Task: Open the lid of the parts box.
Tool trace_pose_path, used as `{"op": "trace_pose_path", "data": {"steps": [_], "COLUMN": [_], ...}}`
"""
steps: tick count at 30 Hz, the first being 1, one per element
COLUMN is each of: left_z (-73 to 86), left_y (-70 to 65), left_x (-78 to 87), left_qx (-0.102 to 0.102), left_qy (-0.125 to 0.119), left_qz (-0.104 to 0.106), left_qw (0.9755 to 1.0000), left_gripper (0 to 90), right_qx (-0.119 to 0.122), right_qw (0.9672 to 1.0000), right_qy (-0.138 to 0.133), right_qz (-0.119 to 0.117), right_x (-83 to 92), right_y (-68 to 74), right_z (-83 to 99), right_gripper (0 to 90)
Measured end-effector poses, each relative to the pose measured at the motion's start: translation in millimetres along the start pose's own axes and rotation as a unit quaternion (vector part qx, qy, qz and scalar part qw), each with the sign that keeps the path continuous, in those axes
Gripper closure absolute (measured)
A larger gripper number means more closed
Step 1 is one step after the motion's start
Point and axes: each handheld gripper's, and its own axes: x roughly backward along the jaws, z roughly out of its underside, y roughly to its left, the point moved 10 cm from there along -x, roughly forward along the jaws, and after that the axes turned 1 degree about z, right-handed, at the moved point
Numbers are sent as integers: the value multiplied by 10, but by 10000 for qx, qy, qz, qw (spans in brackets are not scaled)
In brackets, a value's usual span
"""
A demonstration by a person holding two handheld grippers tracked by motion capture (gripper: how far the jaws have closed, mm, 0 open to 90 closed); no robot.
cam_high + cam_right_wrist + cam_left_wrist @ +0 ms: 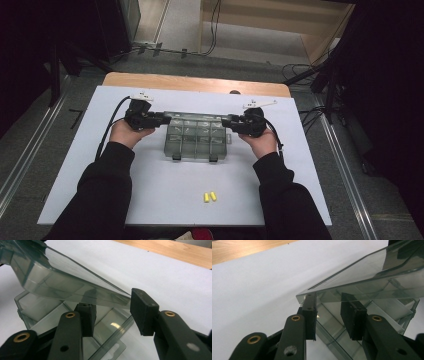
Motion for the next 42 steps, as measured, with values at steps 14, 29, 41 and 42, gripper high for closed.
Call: {"op": "trace_pose_path", "data": {"steps": [14,29,41,42], "left_z": [-112,-225,-247,-251], "left_y": [61,115,167,174], "left_x": [-20,-116,-185,-194], "left_qx": [-6,79,-7,15], "left_qy": [-202,-382,-538,-574], "left_qz": [-84,-183,-353,-398], "left_qw": [9998,9991,9979,9976], "left_gripper": [647,618,620,627], "right_qx": [-41,-83,-148,-177], "right_qw": [9998,9989,9980,9979], "right_qy": [-133,-330,-394,-418], "right_qz": [138,337,464,469], "right_x": [-48,-177,-226,-234], "right_y": [-59,-120,-169,-171], "right_z": [-123,-170,-199,-203], "right_gripper": [555,558,576,578]}}
